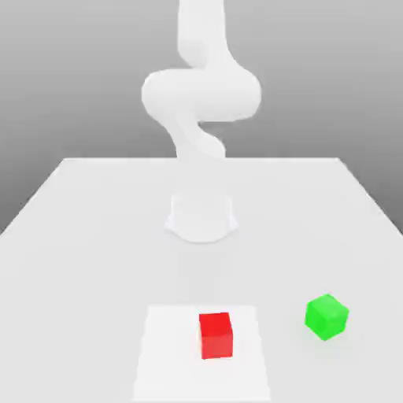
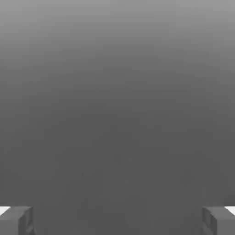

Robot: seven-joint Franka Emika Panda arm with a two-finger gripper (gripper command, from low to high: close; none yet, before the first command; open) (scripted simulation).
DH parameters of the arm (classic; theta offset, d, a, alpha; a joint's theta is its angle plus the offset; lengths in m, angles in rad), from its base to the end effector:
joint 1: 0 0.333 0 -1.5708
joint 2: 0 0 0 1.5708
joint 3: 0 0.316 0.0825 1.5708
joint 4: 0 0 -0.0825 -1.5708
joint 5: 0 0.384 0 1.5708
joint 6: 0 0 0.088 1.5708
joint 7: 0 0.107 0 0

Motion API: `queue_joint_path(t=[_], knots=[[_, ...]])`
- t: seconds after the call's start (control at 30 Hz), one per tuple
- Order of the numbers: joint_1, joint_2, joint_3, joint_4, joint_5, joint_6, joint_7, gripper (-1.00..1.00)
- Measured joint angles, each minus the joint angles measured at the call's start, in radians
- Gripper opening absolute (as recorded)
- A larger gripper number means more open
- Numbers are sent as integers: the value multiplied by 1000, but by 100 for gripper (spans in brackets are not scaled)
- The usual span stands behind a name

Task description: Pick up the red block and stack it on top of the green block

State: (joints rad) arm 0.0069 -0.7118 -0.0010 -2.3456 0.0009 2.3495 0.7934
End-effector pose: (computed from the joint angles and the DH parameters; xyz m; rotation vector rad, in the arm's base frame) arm 0.3811 0.0021 0.6613 -2.5031 1.0405 -0.9329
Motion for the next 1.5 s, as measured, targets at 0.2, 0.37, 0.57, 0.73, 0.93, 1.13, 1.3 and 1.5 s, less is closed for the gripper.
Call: queue_joint_path(t=[0.2, 0.37, 0.57, 0.73, 0.93, 1.13, 1.3, 1.5], knots=[[12, 227, 3, -115, 5, 127, -19, 0], [21, 408, 7, -208, 6, 229, -33, 0], [30, 626, 13, -319, 4, 351, -46, 0], [38, 807, 12, -372, -4, 470, -50, 0], [44, 975, 6, -352, -8, 611, -47, -100], [42, 974, 7, -352, -11, 611, -44, -100], [38, 816, 12, -375, -6, 476, -48, -100], [162, 721, 92, -377, 2, 382, -238, -100]])
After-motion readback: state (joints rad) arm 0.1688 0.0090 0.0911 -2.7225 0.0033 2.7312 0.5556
